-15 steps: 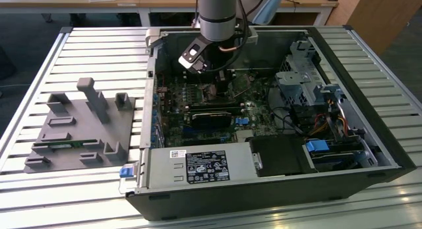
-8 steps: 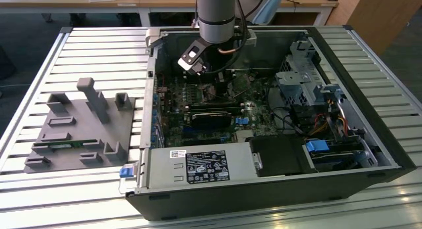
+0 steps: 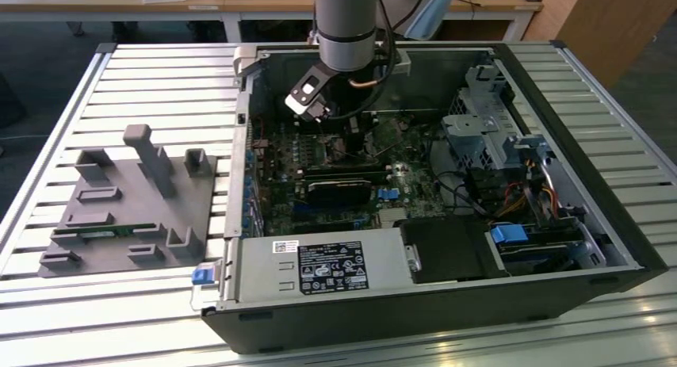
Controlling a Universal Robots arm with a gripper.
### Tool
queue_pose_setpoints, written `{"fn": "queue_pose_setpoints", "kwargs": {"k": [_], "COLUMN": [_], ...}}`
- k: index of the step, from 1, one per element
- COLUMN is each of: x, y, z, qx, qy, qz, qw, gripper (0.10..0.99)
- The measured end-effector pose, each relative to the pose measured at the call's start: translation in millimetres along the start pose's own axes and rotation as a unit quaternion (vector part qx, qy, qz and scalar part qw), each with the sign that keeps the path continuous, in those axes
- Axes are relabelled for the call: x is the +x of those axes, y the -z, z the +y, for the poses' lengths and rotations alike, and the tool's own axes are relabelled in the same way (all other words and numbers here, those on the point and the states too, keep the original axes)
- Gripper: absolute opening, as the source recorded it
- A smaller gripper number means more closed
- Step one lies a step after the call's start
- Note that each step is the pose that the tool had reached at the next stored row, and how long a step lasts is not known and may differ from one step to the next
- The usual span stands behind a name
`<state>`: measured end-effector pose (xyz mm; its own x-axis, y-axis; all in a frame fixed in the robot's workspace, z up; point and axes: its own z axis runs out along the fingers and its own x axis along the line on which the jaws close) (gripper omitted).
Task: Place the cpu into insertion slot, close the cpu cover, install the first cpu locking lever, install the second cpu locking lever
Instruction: 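Place the cpu into insertion slot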
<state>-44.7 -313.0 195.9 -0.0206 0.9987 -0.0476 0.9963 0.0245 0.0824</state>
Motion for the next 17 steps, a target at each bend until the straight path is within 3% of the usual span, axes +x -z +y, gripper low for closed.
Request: {"fn": "queue_pose_setpoints", "kwargs": {"k": [17], "x": [0.5], "y": [-3.9], "z": [-1.2], "qx": [-0.0001], "qy": [0.000], "qz": [0.0002], "qw": [1.0000], "gripper": [0.541]}}
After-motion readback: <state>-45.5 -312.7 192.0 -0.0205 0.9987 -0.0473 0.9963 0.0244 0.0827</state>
